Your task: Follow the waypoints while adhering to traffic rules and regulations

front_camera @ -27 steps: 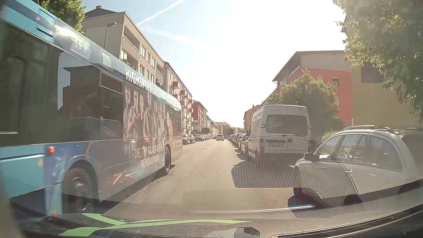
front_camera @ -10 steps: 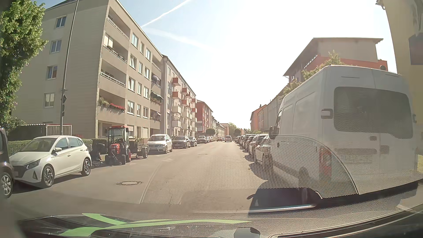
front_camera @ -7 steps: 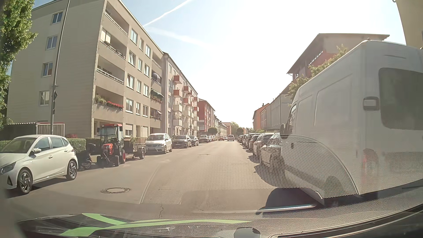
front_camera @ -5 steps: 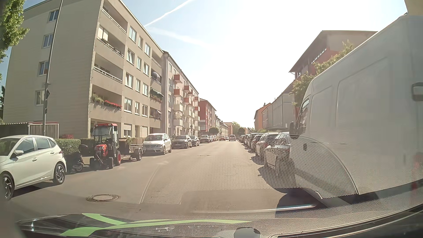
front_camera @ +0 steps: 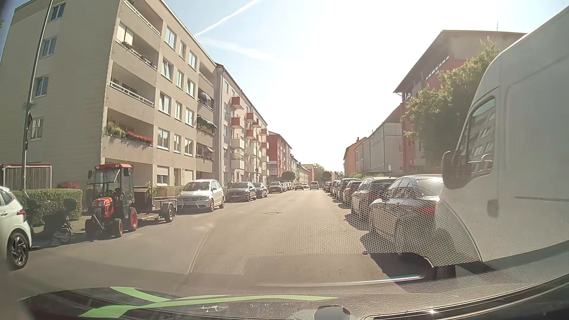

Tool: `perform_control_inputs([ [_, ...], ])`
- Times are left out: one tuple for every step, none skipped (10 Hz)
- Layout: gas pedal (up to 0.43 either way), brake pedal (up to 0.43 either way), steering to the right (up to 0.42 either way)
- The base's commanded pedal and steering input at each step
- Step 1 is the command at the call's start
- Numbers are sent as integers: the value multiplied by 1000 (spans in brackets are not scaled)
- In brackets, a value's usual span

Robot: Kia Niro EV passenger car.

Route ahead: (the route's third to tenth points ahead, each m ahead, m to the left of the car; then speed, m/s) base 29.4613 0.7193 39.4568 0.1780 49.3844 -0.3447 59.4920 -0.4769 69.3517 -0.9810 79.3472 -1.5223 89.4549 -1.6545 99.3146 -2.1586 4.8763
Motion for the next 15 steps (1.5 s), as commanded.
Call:
perform_control_inputs([
  [150, 0, -1],
  [138, 0, 2],
  [130, 0, 3],
  [130, 0, 3],
  [130, 0, 3],
  [130, 0, 4],
  [130, 0, 6],
  [130, 0, 7],
  [130, 0, 7],
  [130, 0, 7],
  [130, 0, 8],
  [130, 0, 8],
  [138, 0, 8],
  [138, 0, 8],
  [138, 0, 8],
])
